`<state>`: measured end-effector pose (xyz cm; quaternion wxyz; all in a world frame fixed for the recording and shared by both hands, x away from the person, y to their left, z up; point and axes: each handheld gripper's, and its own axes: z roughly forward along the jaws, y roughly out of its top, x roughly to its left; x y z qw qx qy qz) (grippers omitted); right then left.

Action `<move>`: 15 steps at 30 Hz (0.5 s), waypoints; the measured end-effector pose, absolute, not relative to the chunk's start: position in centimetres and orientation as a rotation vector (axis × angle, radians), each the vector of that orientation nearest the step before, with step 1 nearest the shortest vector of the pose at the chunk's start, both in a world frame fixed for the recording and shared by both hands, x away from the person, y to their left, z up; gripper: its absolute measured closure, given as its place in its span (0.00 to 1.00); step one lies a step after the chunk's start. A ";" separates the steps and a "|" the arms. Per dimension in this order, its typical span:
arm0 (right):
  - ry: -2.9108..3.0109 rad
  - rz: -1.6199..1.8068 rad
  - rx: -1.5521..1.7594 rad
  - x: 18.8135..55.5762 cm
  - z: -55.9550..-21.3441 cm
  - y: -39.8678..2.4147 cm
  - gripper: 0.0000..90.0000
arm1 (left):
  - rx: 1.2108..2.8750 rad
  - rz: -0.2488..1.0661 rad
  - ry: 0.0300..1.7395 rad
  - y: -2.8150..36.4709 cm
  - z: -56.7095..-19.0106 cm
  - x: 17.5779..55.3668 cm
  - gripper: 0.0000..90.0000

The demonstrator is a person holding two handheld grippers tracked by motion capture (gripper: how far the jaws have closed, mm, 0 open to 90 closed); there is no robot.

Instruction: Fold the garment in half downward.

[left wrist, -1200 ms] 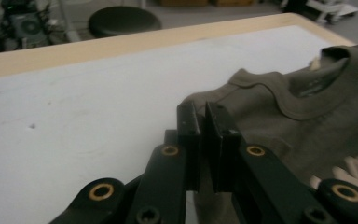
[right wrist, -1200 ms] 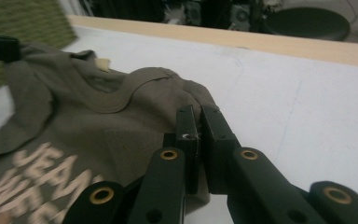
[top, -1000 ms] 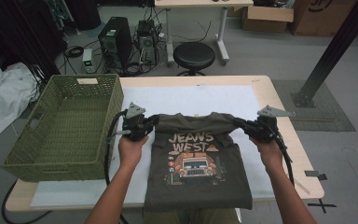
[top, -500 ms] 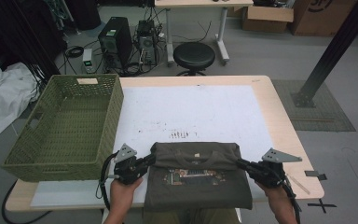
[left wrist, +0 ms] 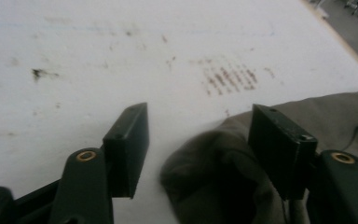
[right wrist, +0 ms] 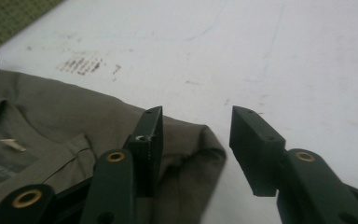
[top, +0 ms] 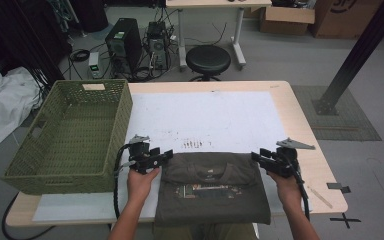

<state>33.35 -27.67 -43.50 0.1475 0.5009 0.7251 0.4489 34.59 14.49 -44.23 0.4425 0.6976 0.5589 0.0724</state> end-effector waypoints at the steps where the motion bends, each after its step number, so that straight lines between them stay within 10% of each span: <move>1: 2.111 1.256 1.442 33.8 -43.8 -27.1 0.58 | 1.747 0.162 1.401 14.4 -44.5 34.8 0.51; 6: 2.139 1.174 1.482 34.5 -44.8 -26.4 0.85 | 1.782 0.129 1.367 14.2 -44.8 34.8 0.87; 15: 2.098 1.224 1.416 37.3 -43.5 -25.6 0.94 | 1.672 0.175 1.429 15.4 -44.3 37.5 0.90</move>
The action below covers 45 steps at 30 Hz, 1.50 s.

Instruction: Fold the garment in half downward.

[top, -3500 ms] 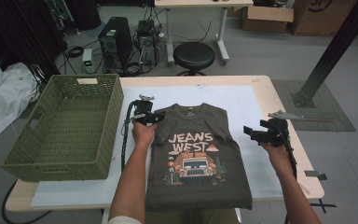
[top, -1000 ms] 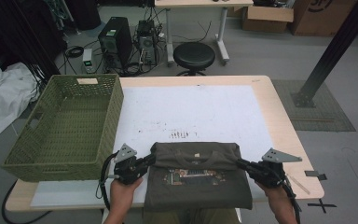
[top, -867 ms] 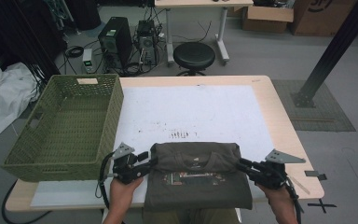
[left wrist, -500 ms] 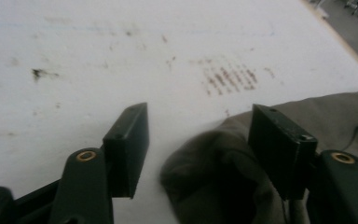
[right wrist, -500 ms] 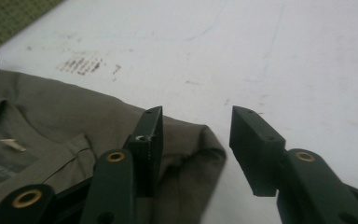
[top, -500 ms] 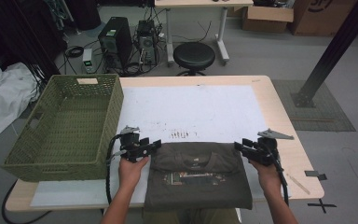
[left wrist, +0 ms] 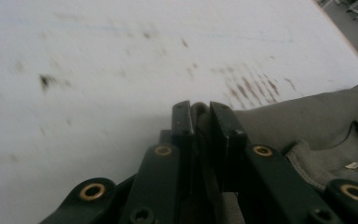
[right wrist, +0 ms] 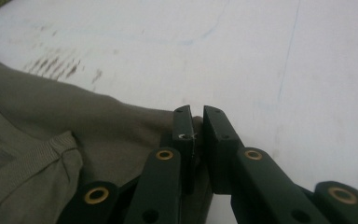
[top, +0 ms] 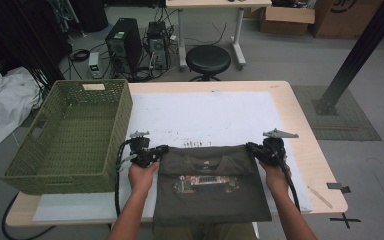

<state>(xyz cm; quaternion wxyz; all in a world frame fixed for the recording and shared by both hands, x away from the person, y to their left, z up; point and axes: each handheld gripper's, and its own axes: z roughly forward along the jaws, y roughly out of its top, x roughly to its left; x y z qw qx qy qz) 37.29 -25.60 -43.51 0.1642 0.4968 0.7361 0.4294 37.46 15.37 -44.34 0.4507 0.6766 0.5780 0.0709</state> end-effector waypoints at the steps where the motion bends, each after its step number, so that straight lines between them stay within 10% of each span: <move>1: 2.091 1.221 1.415 38.1 -43.3 -25.3 0.94 | 1.664 0.203 1.424 15.4 -44.0 38.0 0.90; 12: 2.037 1.158 1.492 43.6 -44.2 -23.7 0.92 | 1.650 0.308 1.454 15.1 -43.4 42.2 0.83; 15: 1.994 1.209 1.505 42.8 -43.9 -24.2 0.79 | 1.608 0.295 1.449 15.3 -43.2 41.4 0.57; 24: 2.125 1.367 1.357 38.6 -42.0 -24.7 0.69 | 1.709 0.281 1.294 14.5 -43.2 38.2 0.54; 30: 2.235 1.230 1.330 38.0 -43.0 -23.5 0.91 | 1.760 0.291 1.279 13.9 -43.7 37.2 0.98; 45: 2.175 1.428 1.147 32.8 -42.6 -25.9 0.93 | 1.681 0.285 1.156 14.7 -42.9 30.5 0.99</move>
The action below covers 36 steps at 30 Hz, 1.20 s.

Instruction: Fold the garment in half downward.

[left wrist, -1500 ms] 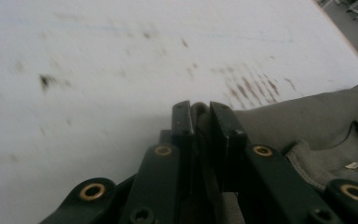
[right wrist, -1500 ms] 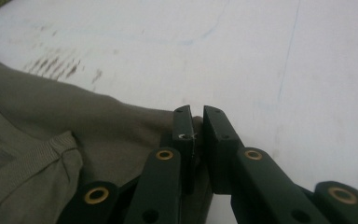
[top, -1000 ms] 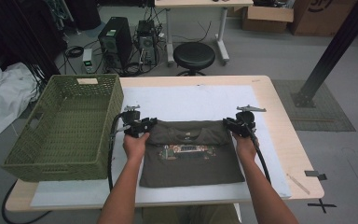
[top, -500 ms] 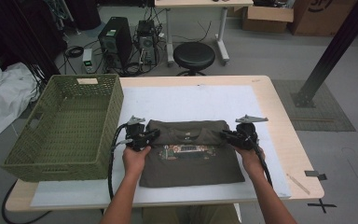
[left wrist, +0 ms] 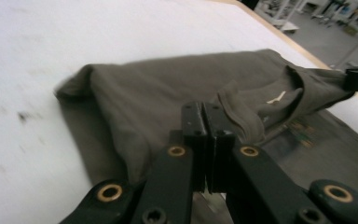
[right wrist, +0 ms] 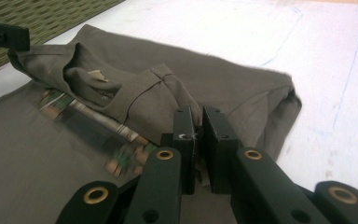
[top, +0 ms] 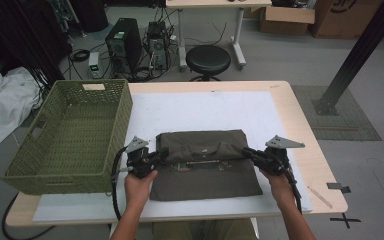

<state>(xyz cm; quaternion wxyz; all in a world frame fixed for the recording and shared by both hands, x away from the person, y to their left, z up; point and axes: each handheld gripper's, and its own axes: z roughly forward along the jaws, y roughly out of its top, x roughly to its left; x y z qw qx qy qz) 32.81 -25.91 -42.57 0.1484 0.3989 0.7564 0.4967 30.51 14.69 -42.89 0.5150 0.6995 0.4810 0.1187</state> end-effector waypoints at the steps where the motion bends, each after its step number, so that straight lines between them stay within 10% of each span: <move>1: 2.174 1.441 1.142 32.2 -42.8 -26.3 0.93 | 1.685 0.282 1.152 14.7 -43.2 29.9 0.99; 19: 2.302 1.405 0.995 25.6 -43.4 -27.9 0.87 | 1.693 0.166 1.096 16.0 -43.3 24.3 0.98; 27: 2.312 1.303 1.058 26.9 -43.5 -26.4 0.85 | 1.698 0.247 1.227 15.2 -43.8 25.3 0.67; 36: 2.281 1.202 1.120 25.9 -44.6 -26.1 0.83 | 1.805 0.399 1.383 12.8 -44.8 25.4 0.83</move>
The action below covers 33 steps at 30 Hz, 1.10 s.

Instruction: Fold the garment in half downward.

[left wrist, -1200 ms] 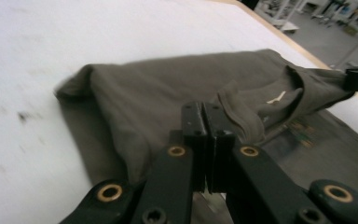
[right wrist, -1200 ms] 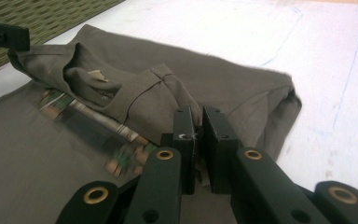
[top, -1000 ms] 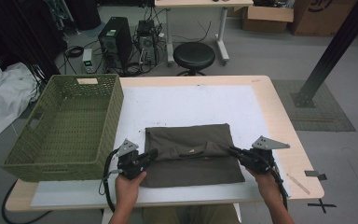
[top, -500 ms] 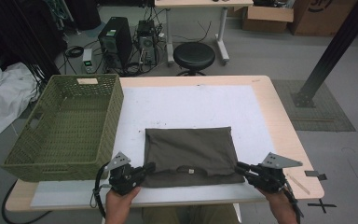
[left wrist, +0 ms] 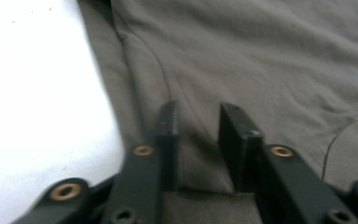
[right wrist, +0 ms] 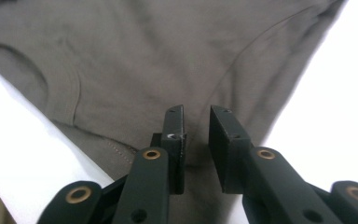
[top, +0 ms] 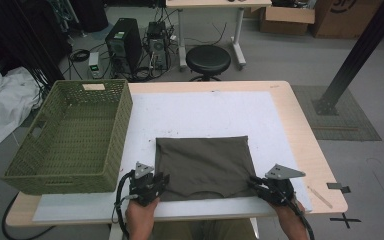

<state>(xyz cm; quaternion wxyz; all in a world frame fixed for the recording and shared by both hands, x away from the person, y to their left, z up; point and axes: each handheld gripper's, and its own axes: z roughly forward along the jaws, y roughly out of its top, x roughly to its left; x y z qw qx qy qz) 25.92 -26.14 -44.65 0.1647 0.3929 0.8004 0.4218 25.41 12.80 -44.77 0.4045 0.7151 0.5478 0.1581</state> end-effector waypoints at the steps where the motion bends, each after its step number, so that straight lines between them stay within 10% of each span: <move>1: 2.239 1.219 1.136 25.8 -44.6 -26.4 0.80 | 1.802 0.416 1.374 12.8 -44.9 25.1 0.90; 7: 2.265 1.163 1.183 26.2 -45.3 -26.3 0.98 | 1.801 0.409 1.390 12.8 -45.1 24.5 1.00; 16: 2.256 1.196 1.219 25.0 -44.6 -27.0 0.87 | 1.754 0.416 1.370 13.8 -44.9 22.9 1.00; 19: 2.173 1.238 1.316 25.8 -44.6 -27.8 0.71 | 1.669 0.417 1.409 14.2 -44.6 23.2 0.68; 22: 2.131 1.237 1.333 26.4 -44.5 -28.2 0.70 | 1.671 0.377 1.443 14.2 -44.6 24.2 0.59; 33: 2.134 1.267 1.311 26.6 -44.4 -28.0 0.65 | 1.761 0.464 1.467 12.8 -44.8 24.6 0.96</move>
